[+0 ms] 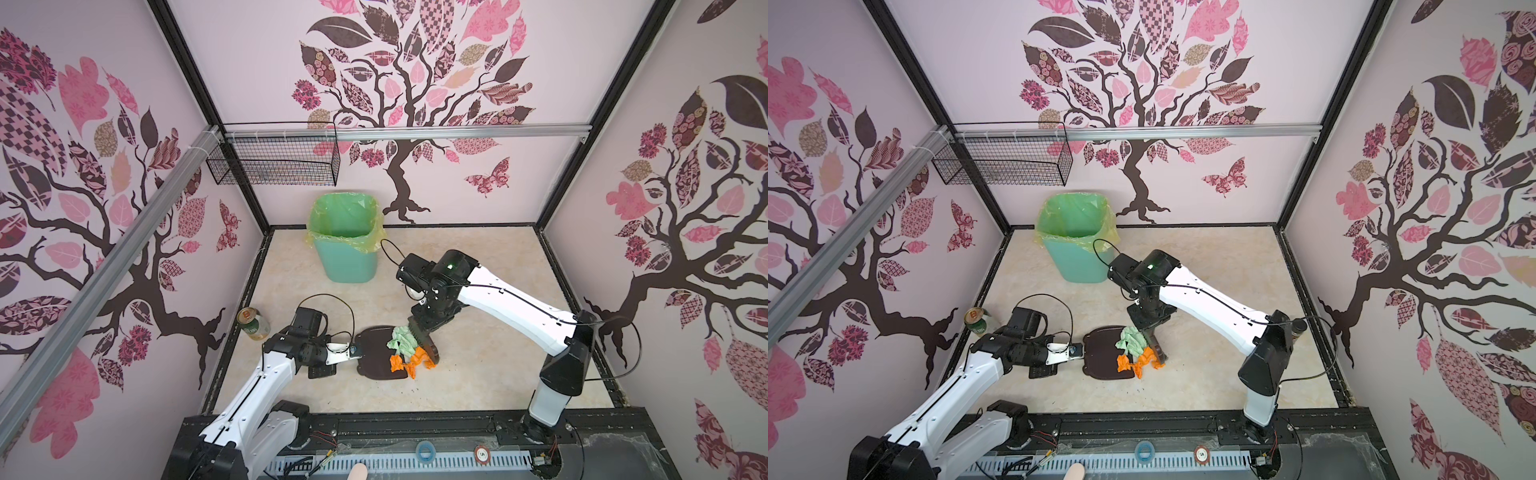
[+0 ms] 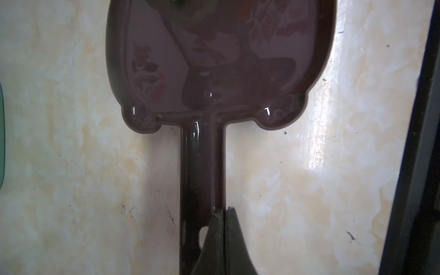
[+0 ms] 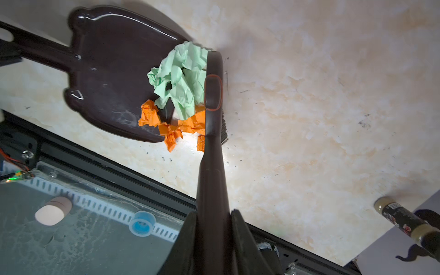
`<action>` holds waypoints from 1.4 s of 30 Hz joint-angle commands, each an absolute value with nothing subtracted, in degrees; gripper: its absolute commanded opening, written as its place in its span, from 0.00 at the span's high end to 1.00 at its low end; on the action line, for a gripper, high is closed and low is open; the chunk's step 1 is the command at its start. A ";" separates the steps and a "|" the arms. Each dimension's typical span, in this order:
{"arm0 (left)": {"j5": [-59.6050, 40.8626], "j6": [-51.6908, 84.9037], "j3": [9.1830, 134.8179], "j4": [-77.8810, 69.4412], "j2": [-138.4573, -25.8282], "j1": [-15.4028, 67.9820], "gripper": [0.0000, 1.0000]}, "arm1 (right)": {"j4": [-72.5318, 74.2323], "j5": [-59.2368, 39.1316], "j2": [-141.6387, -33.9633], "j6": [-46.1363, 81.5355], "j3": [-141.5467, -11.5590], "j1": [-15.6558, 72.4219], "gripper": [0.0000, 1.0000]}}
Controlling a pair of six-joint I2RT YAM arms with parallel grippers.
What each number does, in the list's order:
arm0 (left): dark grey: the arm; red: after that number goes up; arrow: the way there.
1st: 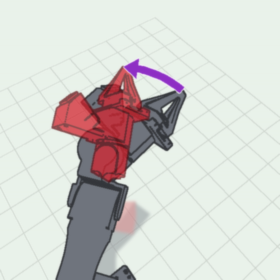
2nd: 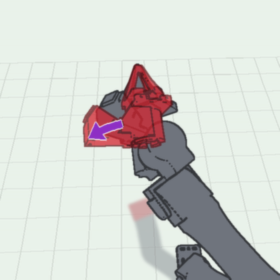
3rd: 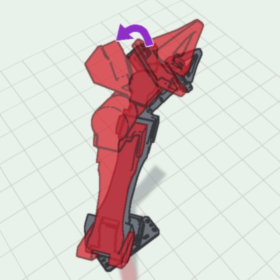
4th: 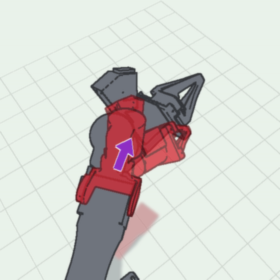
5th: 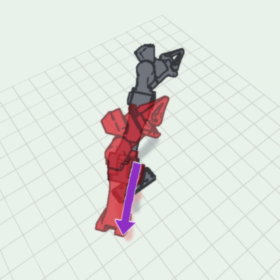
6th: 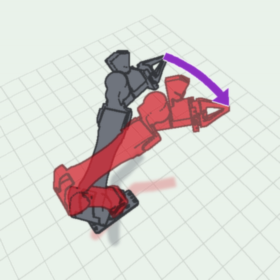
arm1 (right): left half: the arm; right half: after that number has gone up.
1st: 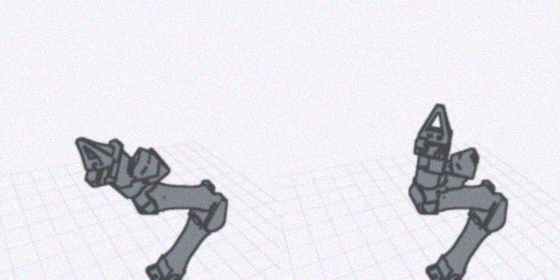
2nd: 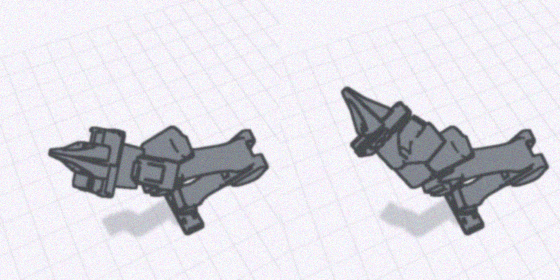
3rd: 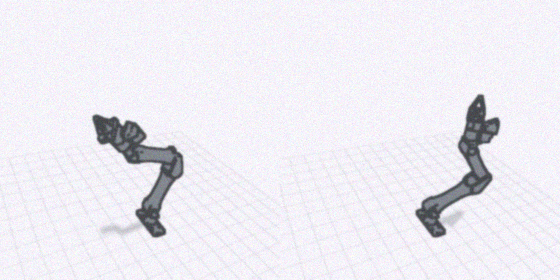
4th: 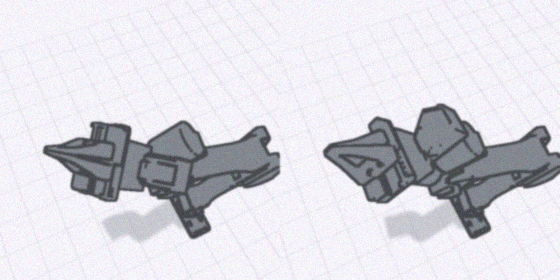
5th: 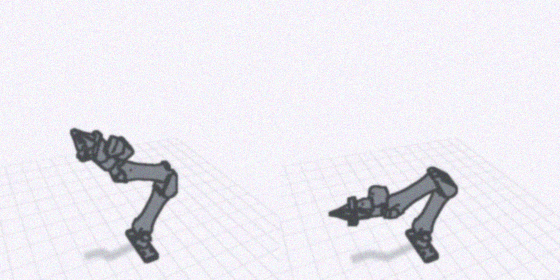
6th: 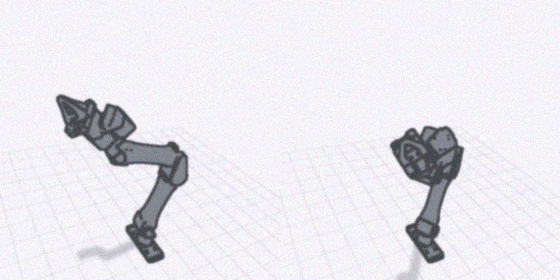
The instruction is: Sweep away the paper scraps from the table
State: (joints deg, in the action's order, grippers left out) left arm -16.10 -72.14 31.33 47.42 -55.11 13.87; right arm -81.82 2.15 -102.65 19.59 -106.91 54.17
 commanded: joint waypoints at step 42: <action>-23.63 -58.89 48.65 55.94 -49.38 15.39 1.00 | -74.27 7.99 -82.91 16.50 -90.54 39.35 1.00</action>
State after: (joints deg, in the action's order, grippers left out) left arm -21.34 -60.23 46.24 53.21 -49.67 15.42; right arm -76.77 8.29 -85.76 17.28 -90.59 39.59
